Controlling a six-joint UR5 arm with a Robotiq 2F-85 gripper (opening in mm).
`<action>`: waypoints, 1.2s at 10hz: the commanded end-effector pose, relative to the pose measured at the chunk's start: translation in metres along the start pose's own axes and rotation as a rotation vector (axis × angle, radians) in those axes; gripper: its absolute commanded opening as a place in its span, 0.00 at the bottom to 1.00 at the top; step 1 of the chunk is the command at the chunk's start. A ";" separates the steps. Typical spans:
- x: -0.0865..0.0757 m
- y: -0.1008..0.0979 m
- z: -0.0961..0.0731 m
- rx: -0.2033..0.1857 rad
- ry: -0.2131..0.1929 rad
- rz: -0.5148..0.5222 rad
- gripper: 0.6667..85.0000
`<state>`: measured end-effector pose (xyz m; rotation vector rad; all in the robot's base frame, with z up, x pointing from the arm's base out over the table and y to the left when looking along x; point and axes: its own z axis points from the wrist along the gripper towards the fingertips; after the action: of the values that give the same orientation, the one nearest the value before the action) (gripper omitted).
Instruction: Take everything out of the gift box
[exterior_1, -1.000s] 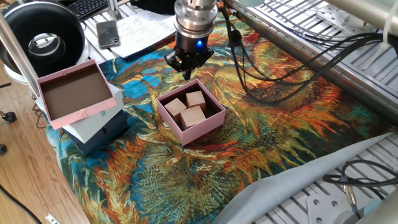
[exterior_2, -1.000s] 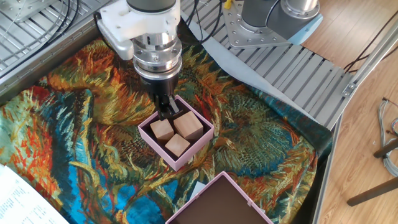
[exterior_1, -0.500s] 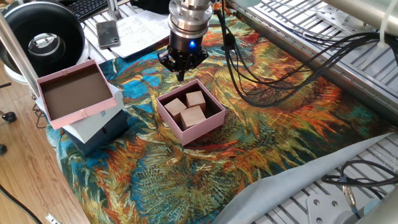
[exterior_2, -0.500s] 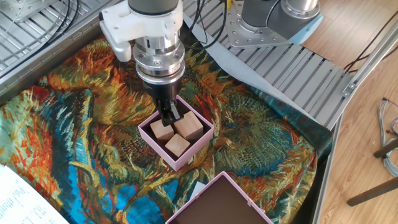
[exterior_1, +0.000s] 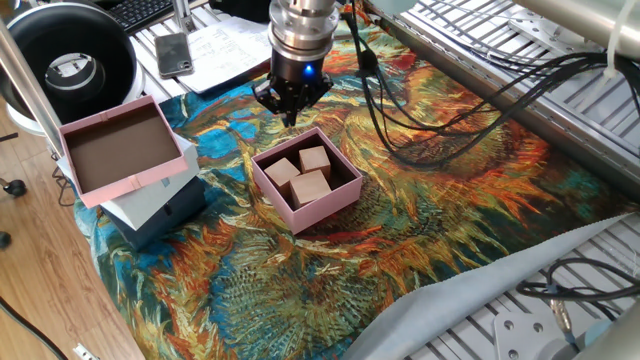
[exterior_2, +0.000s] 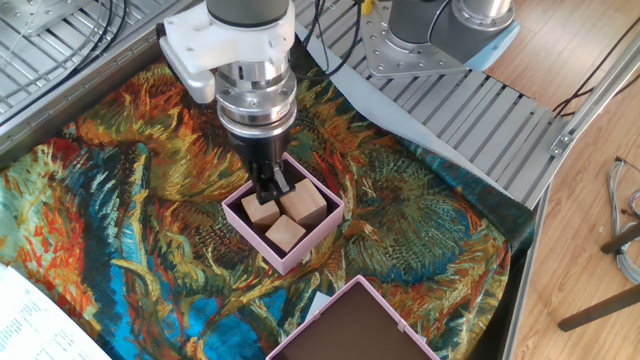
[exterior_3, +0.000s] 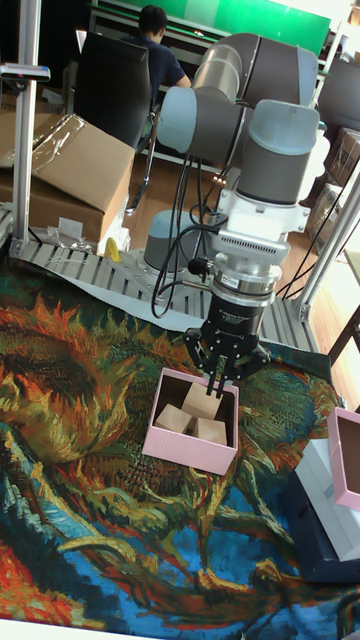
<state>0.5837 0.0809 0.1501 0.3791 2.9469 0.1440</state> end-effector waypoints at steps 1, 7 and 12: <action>-0.006 0.008 -0.001 -0.034 -0.022 -0.025 0.26; 0.056 0.013 0.005 -0.075 0.075 -0.075 0.62; 0.062 -0.007 0.026 -0.005 -0.022 -0.152 0.68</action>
<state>0.5295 0.0948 0.1255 0.1993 2.9816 0.1529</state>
